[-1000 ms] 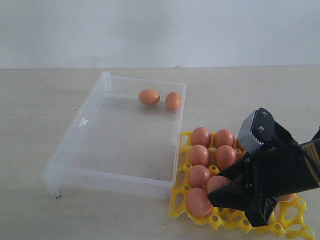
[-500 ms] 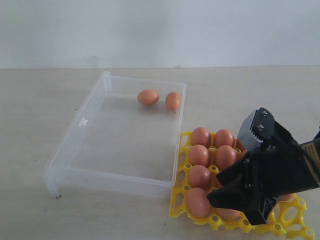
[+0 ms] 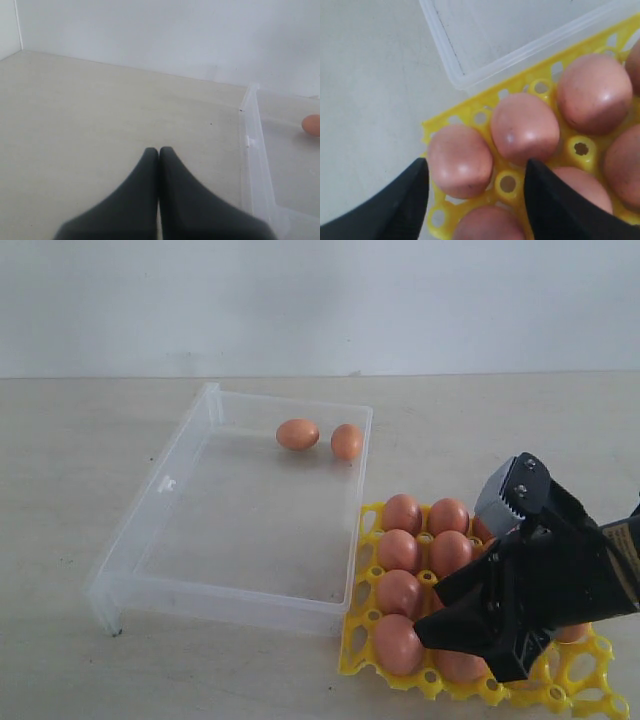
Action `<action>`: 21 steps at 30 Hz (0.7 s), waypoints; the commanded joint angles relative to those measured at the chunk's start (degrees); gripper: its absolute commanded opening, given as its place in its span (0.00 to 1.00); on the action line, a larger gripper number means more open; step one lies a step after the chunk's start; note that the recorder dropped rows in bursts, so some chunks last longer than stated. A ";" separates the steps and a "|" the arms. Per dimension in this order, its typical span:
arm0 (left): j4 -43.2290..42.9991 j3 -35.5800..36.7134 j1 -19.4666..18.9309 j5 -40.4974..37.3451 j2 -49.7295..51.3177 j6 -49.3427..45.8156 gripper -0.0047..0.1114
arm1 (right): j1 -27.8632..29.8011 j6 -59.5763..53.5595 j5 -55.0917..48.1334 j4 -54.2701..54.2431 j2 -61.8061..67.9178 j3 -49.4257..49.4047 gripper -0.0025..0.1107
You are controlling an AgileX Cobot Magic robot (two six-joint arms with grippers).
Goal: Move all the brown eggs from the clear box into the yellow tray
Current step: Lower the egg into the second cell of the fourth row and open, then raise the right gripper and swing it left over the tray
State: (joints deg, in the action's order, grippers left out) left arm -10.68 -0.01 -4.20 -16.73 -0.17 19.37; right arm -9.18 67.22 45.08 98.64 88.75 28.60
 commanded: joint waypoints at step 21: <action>0.37 0.01 0.28 -0.05 0.17 0.42 0.00 | -34.13 -22.42 -86.57 -24.00 4.27 40.32 0.02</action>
State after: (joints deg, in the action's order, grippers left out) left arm -10.68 -0.01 -4.20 -16.73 -0.17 19.37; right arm -40.04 57.21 -16.46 84.18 86.83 63.40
